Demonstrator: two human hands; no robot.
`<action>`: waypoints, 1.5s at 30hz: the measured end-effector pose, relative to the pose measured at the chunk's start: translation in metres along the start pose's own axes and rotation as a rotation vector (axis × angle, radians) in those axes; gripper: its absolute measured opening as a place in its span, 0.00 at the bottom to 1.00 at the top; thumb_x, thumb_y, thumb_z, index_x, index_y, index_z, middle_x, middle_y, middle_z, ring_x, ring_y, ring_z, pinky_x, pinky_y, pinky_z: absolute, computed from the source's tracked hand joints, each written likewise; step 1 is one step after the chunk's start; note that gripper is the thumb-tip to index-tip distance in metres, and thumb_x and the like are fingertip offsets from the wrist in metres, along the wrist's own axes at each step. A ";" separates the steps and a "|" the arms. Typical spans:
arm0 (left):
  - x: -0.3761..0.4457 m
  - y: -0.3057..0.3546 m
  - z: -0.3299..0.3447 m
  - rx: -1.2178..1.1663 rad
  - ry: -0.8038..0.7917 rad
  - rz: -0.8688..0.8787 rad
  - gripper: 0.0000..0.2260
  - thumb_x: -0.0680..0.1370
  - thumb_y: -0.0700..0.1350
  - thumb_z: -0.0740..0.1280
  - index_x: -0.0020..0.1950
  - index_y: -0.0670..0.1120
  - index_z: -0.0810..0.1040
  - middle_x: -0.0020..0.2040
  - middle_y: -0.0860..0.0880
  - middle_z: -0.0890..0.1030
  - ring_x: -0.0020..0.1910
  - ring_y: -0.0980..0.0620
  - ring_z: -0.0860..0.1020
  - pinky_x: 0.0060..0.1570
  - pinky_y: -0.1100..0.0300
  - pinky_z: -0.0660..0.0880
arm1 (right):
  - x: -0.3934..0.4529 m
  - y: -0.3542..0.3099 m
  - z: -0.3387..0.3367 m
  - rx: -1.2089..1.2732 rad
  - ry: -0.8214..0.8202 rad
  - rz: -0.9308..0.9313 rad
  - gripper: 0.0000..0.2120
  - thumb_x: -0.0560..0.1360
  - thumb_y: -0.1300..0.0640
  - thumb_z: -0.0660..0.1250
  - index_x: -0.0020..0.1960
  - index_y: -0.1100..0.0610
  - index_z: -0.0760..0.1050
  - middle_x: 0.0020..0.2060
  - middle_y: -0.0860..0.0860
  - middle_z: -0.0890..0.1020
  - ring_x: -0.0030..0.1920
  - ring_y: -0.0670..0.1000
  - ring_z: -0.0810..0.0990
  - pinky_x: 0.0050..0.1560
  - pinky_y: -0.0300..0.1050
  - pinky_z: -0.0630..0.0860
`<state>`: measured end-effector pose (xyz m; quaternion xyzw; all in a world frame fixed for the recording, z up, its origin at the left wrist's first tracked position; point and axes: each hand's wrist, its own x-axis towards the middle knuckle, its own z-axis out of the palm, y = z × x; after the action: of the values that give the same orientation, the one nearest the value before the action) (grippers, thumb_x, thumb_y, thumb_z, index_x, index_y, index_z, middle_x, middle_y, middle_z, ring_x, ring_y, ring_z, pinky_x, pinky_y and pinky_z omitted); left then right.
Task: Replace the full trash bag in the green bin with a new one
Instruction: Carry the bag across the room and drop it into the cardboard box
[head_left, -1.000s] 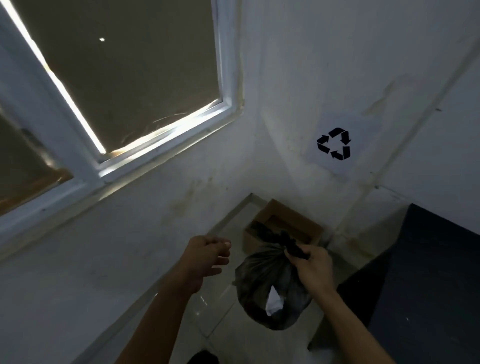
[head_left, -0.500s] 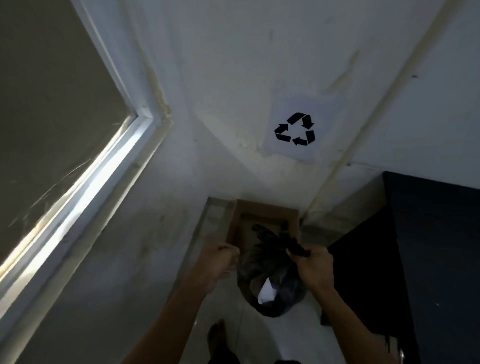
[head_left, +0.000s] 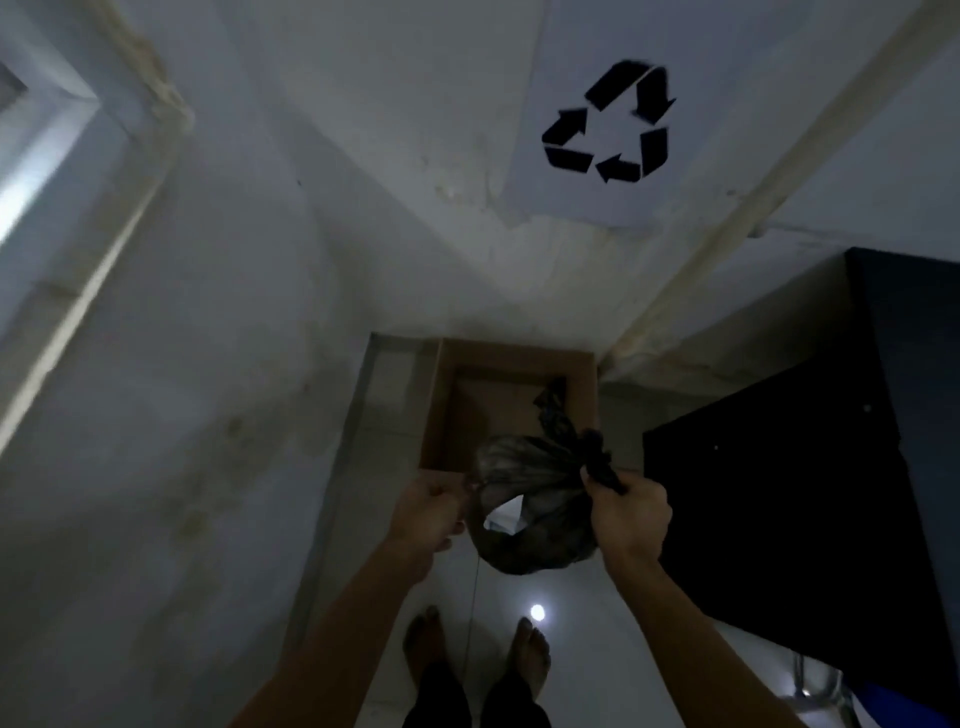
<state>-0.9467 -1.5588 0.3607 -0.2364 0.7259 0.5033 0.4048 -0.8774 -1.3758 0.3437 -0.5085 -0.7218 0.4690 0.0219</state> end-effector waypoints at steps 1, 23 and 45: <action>0.023 -0.007 0.004 0.003 0.015 -0.003 0.06 0.78 0.41 0.64 0.43 0.45 0.78 0.39 0.47 0.79 0.37 0.51 0.76 0.35 0.61 0.71 | 0.013 0.007 0.011 0.008 0.005 -0.011 0.10 0.73 0.53 0.72 0.38 0.60 0.82 0.29 0.52 0.79 0.33 0.53 0.79 0.37 0.45 0.78; 0.426 -0.133 0.036 0.715 0.580 0.628 0.29 0.75 0.48 0.68 0.72 0.42 0.60 0.62 0.38 0.74 0.57 0.36 0.75 0.51 0.44 0.75 | 0.287 0.183 0.280 -0.556 0.121 -0.700 0.07 0.77 0.57 0.63 0.51 0.55 0.78 0.49 0.55 0.82 0.51 0.58 0.79 0.41 0.45 0.71; 0.442 -0.119 0.028 0.498 0.478 0.587 0.15 0.80 0.41 0.59 0.65 0.37 0.70 0.61 0.37 0.75 0.57 0.38 0.74 0.45 0.54 0.68 | 0.329 0.200 0.305 -0.920 -0.277 -0.692 0.20 0.75 0.49 0.65 0.64 0.53 0.67 0.59 0.58 0.75 0.57 0.61 0.77 0.49 0.51 0.73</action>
<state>-1.0950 -1.5502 -0.0729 -0.0255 0.9343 0.3379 0.1107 -1.0484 -1.3188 -0.1129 -0.1349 -0.9710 0.1356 -0.1436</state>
